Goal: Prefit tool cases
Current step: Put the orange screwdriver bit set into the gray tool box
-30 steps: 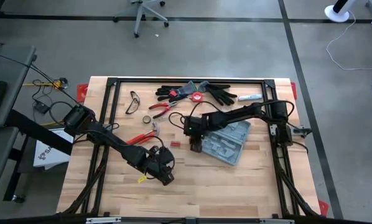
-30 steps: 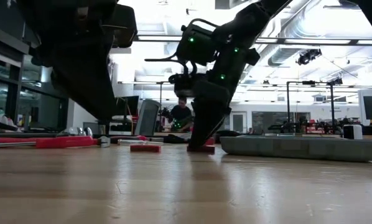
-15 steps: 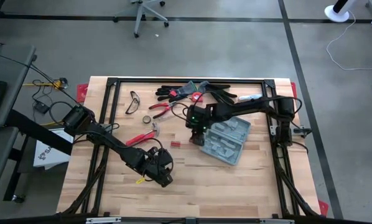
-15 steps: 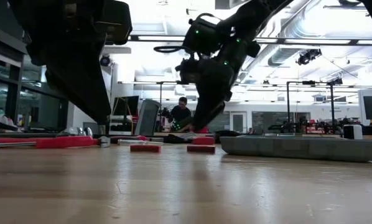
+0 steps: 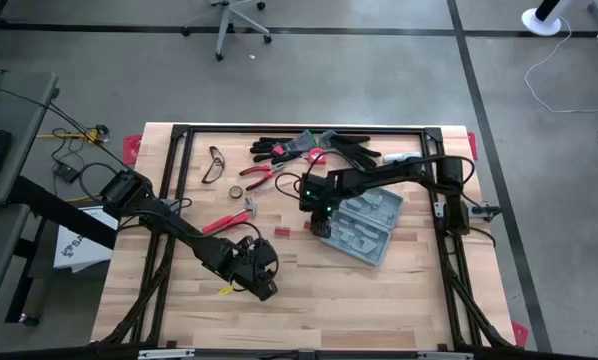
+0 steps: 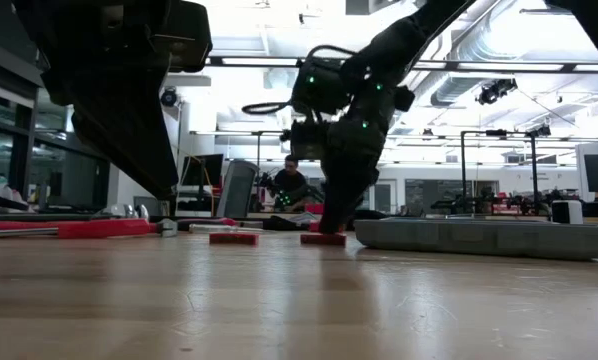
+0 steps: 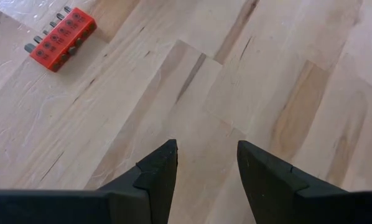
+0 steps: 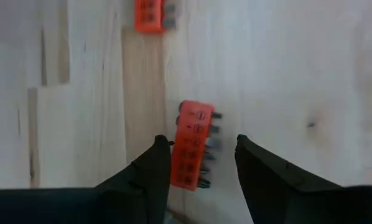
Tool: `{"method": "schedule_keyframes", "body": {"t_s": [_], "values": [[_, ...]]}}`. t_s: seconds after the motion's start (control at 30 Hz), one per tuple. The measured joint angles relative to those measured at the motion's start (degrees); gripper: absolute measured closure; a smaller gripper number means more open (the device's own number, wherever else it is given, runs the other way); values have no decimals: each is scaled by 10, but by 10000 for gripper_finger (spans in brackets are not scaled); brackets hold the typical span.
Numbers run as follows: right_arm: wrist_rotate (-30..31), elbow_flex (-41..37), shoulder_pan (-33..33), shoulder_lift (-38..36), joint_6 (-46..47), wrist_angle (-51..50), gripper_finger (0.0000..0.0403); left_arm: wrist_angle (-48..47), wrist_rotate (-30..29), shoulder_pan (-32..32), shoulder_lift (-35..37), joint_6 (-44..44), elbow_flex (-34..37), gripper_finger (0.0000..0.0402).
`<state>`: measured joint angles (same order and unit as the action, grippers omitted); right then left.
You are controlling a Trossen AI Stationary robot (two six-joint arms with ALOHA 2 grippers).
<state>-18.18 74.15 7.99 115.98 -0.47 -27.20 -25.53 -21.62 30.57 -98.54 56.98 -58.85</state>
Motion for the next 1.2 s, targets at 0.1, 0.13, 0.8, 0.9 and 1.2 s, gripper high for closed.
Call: {"method": "schedule_keyframes", "body": {"t_s": [0.1,0.13,0.8,0.9,1.2], "values": [[-23,0,-2,11,2,3,237,0,1,0,0,5,0,243],[-24,1,-4,13,4,4,237,0,1,0,0,6,0,243],[124,-12,-62,31,-18,3,237,-2,-1,0,0,10,0,243],[123,-19,-61,30,-5,11,237,-2,-1,0,0,11,0,243],[72,-20,-42,29,17,19,237,-2,-2,0,0,14,0,243]]}}
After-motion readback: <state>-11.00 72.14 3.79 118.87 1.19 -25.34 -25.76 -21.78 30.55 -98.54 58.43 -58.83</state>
